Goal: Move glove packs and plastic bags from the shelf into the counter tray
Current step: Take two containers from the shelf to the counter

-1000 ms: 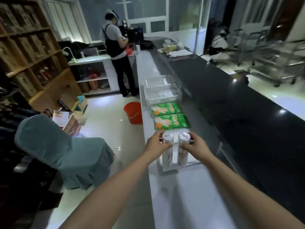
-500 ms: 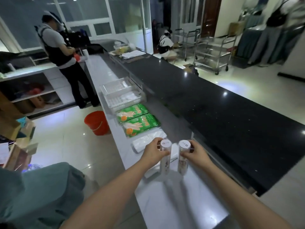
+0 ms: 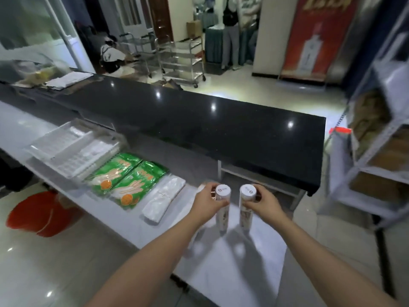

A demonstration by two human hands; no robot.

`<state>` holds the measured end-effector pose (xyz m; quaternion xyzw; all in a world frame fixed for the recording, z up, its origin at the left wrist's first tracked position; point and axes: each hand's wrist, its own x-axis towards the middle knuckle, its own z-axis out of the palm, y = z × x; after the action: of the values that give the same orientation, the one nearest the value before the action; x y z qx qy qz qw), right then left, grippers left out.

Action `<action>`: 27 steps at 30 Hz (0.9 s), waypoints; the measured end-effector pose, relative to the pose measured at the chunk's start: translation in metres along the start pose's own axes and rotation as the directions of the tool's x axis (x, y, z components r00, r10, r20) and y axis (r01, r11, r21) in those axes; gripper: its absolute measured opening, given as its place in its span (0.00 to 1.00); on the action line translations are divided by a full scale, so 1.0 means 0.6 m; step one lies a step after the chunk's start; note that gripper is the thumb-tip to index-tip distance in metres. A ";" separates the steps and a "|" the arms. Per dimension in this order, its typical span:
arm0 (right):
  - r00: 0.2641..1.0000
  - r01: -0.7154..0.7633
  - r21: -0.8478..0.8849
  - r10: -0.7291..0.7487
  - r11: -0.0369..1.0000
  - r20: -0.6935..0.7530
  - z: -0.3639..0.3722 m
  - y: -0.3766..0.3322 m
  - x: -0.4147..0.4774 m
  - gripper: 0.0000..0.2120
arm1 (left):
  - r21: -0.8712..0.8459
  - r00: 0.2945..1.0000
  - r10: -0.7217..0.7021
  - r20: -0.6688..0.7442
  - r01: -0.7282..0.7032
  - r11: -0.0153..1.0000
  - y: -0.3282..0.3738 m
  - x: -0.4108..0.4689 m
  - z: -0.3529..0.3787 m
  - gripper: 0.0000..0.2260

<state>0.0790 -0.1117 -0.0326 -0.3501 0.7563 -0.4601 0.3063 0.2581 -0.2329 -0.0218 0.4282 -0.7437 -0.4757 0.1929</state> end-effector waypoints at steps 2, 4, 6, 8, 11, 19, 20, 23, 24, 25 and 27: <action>0.997 -0.028 0.016 0.029 0.999 -0.065 0.003 -0.006 -0.041 0.23 | 0.014 0.996 0.042 0.073 -0.044 0.999 0.001 -0.008 -0.001 0.21; 0.992 -0.070 0.050 0.075 0.996 -0.100 0.006 -0.012 -0.082 0.22 | 0.023 0.991 0.057 0.123 -0.060 0.998 -0.002 -0.015 0.003 0.22; 0.986 -0.083 0.060 0.090 0.995 -0.141 0.009 -0.013 -0.114 0.23 | 0.039 0.984 0.076 0.164 -0.083 0.996 -0.001 -0.027 0.008 0.22; 0.977 -0.100 0.060 0.110 0.993 -0.184 0.010 -0.011 -0.135 0.23 | 0.059 0.973 0.106 0.203 -0.120 0.991 -0.002 -0.032 0.016 0.23; 0.966 -0.121 0.065 0.132 0.991 -0.222 0.011 0.004 -0.156 0.23 | 0.074 0.960 0.132 0.248 -0.154 0.985 0.001 -0.041 0.030 0.23; 0.957 -0.146 0.077 0.161 0.986 -0.242 0.018 0.038 -0.173 0.24 | 0.042 0.943 0.117 0.310 -0.137 0.990 -0.010 -0.053 0.062 0.24; 0.955 -0.148 0.082 0.164 0.986 -0.246 0.020 0.043 -0.175 0.24 | 0.034 0.941 0.124 0.314 -0.142 0.989 -0.011 -0.053 0.063 0.24; 0.956 -0.144 0.071 0.158 0.987 -0.247 0.026 0.048 -0.176 0.24 | 0.037 0.936 0.143 0.321 -0.164 0.986 -0.012 -0.054 0.065 0.25; 0.958 -0.143 0.070 0.156 0.987 -0.241 0.028 0.050 -0.175 0.25 | 0.040 0.935 0.144 0.325 -0.166 0.985 -0.013 -0.054 0.065 0.24; 0.960 -0.140 0.070 0.153 0.988 -0.236 0.030 0.051 -0.174 0.25 | 0.040 0.932 0.146 0.331 -0.168 0.985 -0.013 -0.054 0.065 0.24; 0.960 -0.145 0.070 0.157 0.987 -0.233 0.032 0.053 -0.175 0.25 | 0.042 0.926 0.149 0.347 -0.174 0.984 -0.013 -0.055 0.065 0.24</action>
<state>0.1457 -0.0255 -0.0540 -0.2255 0.7998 -0.4935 0.2567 0.2528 -0.1861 -0.0431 0.2827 -0.8153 -0.4984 0.0835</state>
